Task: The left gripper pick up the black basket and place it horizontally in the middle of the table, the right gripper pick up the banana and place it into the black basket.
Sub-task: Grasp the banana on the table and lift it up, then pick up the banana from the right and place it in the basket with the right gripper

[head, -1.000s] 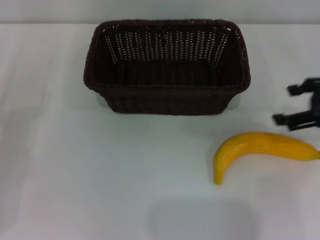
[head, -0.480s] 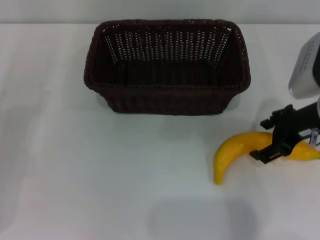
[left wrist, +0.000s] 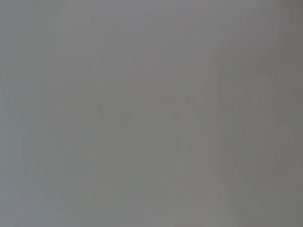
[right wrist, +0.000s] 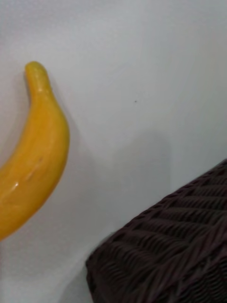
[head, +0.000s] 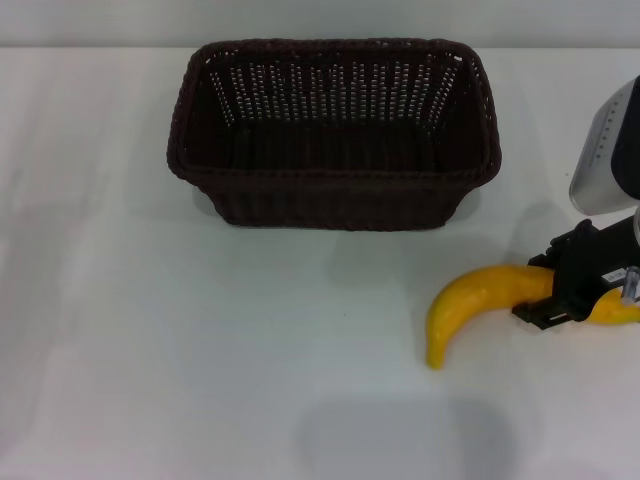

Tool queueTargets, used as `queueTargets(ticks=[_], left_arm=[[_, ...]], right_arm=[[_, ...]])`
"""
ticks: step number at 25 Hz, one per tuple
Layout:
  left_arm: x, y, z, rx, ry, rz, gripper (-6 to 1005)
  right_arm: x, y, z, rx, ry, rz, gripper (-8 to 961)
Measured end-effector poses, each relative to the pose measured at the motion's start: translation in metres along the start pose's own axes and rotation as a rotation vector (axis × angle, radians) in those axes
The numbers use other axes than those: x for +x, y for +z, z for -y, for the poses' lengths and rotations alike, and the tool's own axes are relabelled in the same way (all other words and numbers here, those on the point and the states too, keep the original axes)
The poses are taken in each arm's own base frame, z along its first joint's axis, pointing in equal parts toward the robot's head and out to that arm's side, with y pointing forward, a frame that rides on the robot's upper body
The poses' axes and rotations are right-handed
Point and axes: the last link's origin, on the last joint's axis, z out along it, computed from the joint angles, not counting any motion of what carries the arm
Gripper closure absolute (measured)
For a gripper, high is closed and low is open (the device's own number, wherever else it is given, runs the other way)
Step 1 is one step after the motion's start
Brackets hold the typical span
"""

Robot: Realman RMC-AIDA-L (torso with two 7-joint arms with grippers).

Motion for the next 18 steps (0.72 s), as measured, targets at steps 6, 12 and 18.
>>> queueTargets(ticks=[6, 12, 18], left_arm=[[0.004, 0.005, 0.000, -0.006, 0.011, -0.007, 199], [0.007, 0.006, 0.004, 0.023, 0.011, -0.020, 200], [0.007, 0.006, 0.004, 0.026, 0.015, -0.022, 200]], right_arm=[[0.002, -0.004, 0.001, -0.012, 0.003, -0.002, 321], [-0.002, -0.019, -0.012, -0.161, -0.082, 0.068, 457], [-0.017, -0.049, -0.006, -0.216, -0.114, 0.220, 458]])
